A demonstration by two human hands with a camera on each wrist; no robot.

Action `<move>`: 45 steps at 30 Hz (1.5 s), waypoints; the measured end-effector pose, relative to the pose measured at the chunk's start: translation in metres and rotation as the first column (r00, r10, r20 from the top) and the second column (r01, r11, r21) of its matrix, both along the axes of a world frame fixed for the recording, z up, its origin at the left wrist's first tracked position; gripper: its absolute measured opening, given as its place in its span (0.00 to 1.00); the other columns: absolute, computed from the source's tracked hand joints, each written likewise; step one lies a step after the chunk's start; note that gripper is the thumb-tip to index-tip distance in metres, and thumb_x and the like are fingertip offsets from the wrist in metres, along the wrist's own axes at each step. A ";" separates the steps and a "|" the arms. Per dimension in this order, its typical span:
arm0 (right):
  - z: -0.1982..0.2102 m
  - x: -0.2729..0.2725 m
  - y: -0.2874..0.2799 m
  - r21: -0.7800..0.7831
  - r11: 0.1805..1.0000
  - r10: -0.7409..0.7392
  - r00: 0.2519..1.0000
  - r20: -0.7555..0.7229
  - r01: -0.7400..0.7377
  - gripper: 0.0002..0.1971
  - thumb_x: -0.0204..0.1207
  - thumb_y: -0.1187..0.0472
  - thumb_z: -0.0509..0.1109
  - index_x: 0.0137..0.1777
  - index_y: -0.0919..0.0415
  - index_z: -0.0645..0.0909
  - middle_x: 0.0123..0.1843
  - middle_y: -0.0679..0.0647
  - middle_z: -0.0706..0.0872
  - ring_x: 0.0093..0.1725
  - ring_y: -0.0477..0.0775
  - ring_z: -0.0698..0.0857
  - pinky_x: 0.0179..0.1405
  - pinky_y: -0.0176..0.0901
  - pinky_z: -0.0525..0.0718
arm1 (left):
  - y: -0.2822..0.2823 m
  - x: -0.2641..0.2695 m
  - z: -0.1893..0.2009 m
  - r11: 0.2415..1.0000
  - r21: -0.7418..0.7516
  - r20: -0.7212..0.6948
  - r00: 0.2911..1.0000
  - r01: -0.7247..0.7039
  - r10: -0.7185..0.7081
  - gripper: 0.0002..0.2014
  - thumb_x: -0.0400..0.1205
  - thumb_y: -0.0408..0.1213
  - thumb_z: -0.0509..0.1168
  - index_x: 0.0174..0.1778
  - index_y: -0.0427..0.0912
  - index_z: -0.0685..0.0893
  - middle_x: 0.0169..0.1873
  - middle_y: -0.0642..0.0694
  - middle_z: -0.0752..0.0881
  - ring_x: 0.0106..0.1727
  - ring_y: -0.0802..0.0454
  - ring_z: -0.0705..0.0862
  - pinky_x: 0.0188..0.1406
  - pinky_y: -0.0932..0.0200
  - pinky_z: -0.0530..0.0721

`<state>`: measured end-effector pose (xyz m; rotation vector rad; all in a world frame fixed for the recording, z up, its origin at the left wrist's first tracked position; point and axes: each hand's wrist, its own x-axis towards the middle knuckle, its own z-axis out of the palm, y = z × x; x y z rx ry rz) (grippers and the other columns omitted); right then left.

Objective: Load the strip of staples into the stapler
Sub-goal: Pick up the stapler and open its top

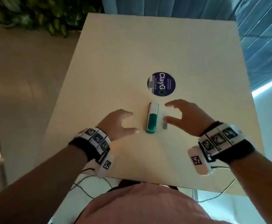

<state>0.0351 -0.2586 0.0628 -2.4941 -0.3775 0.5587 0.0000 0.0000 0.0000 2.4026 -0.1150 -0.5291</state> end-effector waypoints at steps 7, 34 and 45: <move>-0.032 0.012 0.034 -0.064 0.930 0.359 0.932 -0.042 -0.361 0.25 0.68 0.59 0.73 0.67 0.49 0.75 0.70 0.50 0.77 0.71 0.52 0.71 0.73 0.47 0.70 | -0.038 0.005 -0.037 0.985 0.023 0.124 0.977 0.170 -0.172 0.34 0.64 0.56 0.78 0.62 0.43 0.80 0.56 0.42 0.80 0.57 0.44 0.77 0.62 0.49 0.75; -0.036 0.037 0.034 -0.248 0.639 0.754 0.657 0.015 -0.728 0.19 0.73 0.54 0.69 0.65 0.51 0.76 0.66 0.55 0.78 0.69 0.63 0.68 0.56 0.56 0.82 | -0.040 0.006 -0.070 0.970 -0.016 0.389 0.896 0.241 -0.216 0.22 0.72 0.52 0.72 0.60 0.47 0.85 0.60 0.51 0.84 0.57 0.43 0.74 0.57 0.54 0.78; -0.029 0.064 0.012 0.129 0.858 0.491 0.868 0.078 -0.497 0.22 0.75 0.53 0.57 0.69 0.58 0.67 0.62 0.52 0.77 0.54 0.51 0.78 0.56 0.44 0.77 | -0.041 0.007 -0.076 0.972 0.022 0.419 0.881 0.235 -0.222 0.21 0.74 0.51 0.72 0.59 0.44 0.84 0.70 0.50 0.79 0.58 0.41 0.74 0.62 0.53 0.74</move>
